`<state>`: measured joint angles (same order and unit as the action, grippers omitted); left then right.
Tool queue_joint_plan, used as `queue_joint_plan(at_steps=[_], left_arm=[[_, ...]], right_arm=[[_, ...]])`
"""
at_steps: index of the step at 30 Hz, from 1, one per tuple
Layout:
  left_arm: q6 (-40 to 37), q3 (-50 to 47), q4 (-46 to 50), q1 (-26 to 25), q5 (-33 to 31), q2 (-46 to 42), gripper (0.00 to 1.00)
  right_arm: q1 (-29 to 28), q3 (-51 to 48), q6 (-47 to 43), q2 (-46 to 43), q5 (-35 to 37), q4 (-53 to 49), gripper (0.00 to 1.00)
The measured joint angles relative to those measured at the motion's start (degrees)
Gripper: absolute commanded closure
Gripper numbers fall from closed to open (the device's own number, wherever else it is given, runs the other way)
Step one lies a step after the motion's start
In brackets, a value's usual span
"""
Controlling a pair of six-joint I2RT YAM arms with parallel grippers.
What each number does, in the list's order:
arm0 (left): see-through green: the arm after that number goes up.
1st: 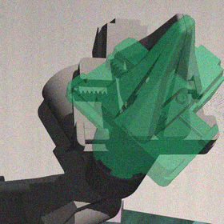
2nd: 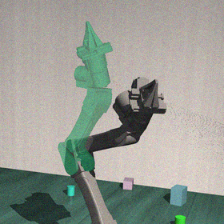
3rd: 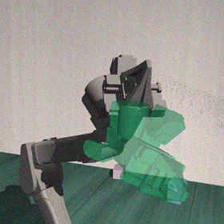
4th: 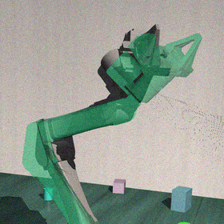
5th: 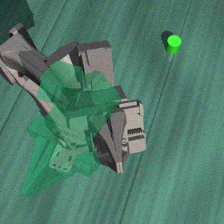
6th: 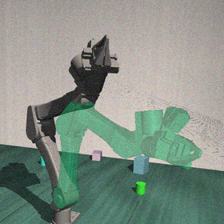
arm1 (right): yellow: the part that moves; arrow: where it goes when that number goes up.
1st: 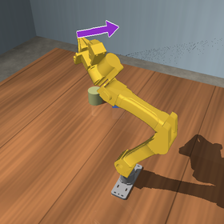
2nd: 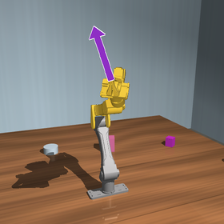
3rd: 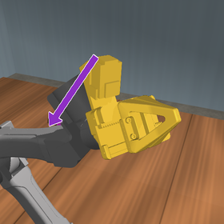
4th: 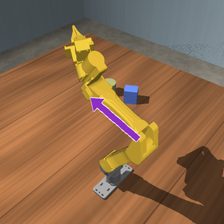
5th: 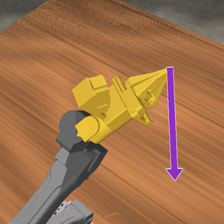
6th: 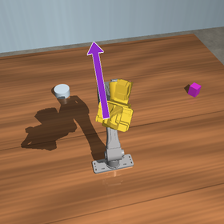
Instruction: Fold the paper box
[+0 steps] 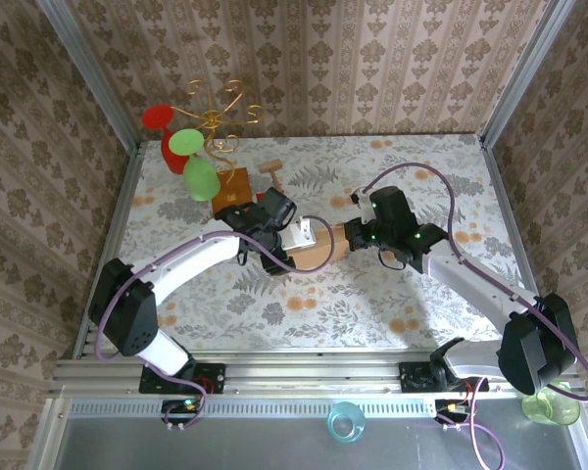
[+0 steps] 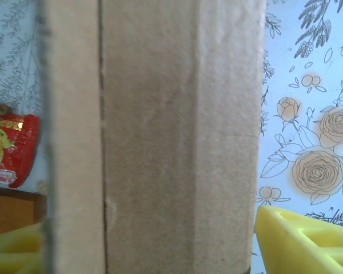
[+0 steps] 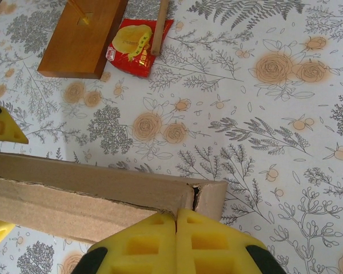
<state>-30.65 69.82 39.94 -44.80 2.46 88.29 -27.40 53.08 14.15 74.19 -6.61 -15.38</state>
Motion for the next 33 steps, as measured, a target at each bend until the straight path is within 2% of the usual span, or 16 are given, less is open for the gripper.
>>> queue_joint_plan(at_steps=[3,6,12,14,19,25,33], left_arm=[[2.9,-0.7,-2.1,0.0,0.6,-4.0,0.13],[6.6,-1.9,-4.2,0.0,1.0,-10.4,0.13],[17.0,-3.7,-5.5,0.0,-0.4,-20.7,0.32],[20.4,-3.9,-4.6,0.0,-1.7,-22.1,0.36],[26.1,-5.3,0.3,0.1,-5.4,-21.4,0.37],[29.5,-6.9,2.3,1.7,-7.3,-18.5,0.52],[31.1,-6.8,2.2,2.1,-7.5,-14.9,0.51]], right_arm=[[-0.2,0.0,0.0,0.0,0.4,0.0,1.00],[-0.2,0.0,0.0,0.0,0.6,0.0,1.00],[-0.2,0.1,0.1,0.0,0.7,-0.1,1.00],[-0.2,0.1,0.2,0.0,0.7,-0.2,1.00],[-0.2,0.1,0.8,0.0,0.7,-0.2,1.00],[-0.2,0.2,0.9,0.0,0.7,-0.4,1.00],[-0.2,0.5,0.9,0.0,0.7,-1.1,1.00]])
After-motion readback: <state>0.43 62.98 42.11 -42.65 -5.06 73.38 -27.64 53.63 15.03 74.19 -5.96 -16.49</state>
